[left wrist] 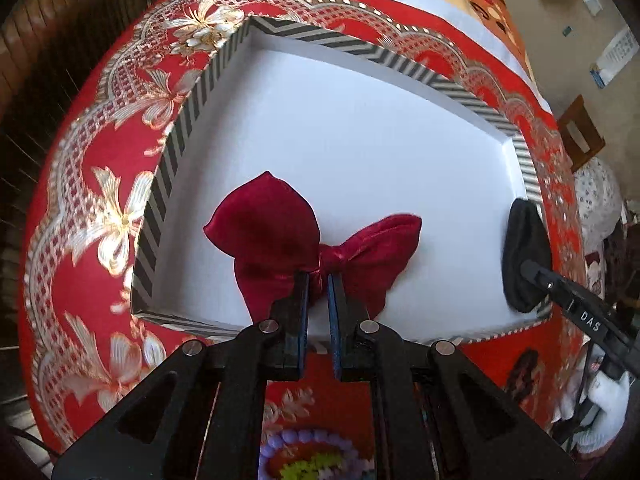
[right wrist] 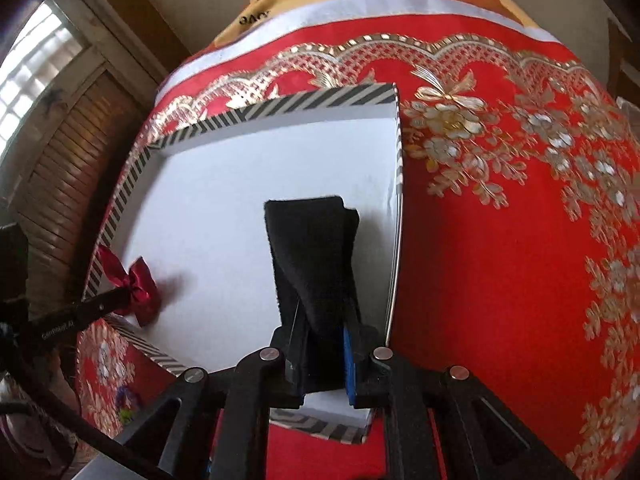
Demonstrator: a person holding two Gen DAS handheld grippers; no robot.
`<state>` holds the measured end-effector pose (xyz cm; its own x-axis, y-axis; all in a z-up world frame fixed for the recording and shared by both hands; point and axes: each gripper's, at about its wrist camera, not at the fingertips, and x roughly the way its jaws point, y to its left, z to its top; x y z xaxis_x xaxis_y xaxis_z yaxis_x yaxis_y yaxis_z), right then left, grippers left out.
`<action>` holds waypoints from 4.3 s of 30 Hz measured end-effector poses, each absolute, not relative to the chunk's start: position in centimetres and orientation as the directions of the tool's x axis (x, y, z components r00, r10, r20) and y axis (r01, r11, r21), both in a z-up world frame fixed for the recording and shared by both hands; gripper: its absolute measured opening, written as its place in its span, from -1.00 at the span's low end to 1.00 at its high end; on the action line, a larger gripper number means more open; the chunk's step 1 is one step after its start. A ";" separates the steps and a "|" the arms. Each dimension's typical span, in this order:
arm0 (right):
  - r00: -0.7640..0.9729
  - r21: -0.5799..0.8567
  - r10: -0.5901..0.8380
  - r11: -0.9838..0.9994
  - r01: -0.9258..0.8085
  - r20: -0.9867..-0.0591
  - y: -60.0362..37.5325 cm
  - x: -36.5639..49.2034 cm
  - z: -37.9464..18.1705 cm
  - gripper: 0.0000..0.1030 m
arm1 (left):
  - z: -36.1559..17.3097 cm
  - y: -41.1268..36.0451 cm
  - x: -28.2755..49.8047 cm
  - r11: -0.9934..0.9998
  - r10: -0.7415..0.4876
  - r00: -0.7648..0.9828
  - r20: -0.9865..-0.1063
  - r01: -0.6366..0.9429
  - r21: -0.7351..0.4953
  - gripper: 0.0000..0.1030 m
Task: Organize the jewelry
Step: 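Lower the red bow and black pouch into the white box and open both grippers, then withdraw both grippers from the box back toward the remaining hair accessories, then grasp the leopard-print bow hair tie with the left gripper while the right gripper grasps the black scrunchie, then carry the leopard-print bow and black scrunchie over the white box with both grippers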
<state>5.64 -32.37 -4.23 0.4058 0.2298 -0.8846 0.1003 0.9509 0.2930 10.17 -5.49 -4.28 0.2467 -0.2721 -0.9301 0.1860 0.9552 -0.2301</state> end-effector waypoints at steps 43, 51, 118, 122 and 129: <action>0.591 0.193 0.171 0.981 -0.026 -0.789 -28.9 -10.7 4.0 -0.16 | 3.0 -4.2 -6.7 0.988 -0.151 0.515 -0.844 0.103 -0.114 -0.10; 0.585 0.186 0.153 0.983 -0.003 -0.796 -30.6 -15.2 3.5 -0.16 | 3.0 -4.7 -10.8 0.982 -0.186 0.492 -0.851 0.118 -0.147 -0.10; 0.638 0.243 0.222 0.968 -0.057 -0.737 -34.4 -12.0 3.6 -0.85 | 2.6 -8.3 -11.0 0.913 -0.395 0.335 -0.855 0.244 -0.326 -0.74; 0.651 0.249 0.233 0.966 -0.069 -0.723 -34.1 -11.9 4.9 -0.85 | 4.0 -8.2 -10.0 0.918 -0.385 0.377 -0.842 0.251 -0.307 -0.77; 0.647 0.249 0.243 0.965 -0.085 -0.723 -33.5 -11.6 5.5 -0.85 | 2.9 -7.6 -9.2 0.912 -0.400 0.327 -0.856 0.236 -0.337 -0.76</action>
<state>-11.63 -33.47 5.54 0.6467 0.2431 -0.7230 -0.0848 0.9649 0.2485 -9.22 -7.63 2.93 0.3266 -0.4005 -0.8561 0.2356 0.9117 -0.3366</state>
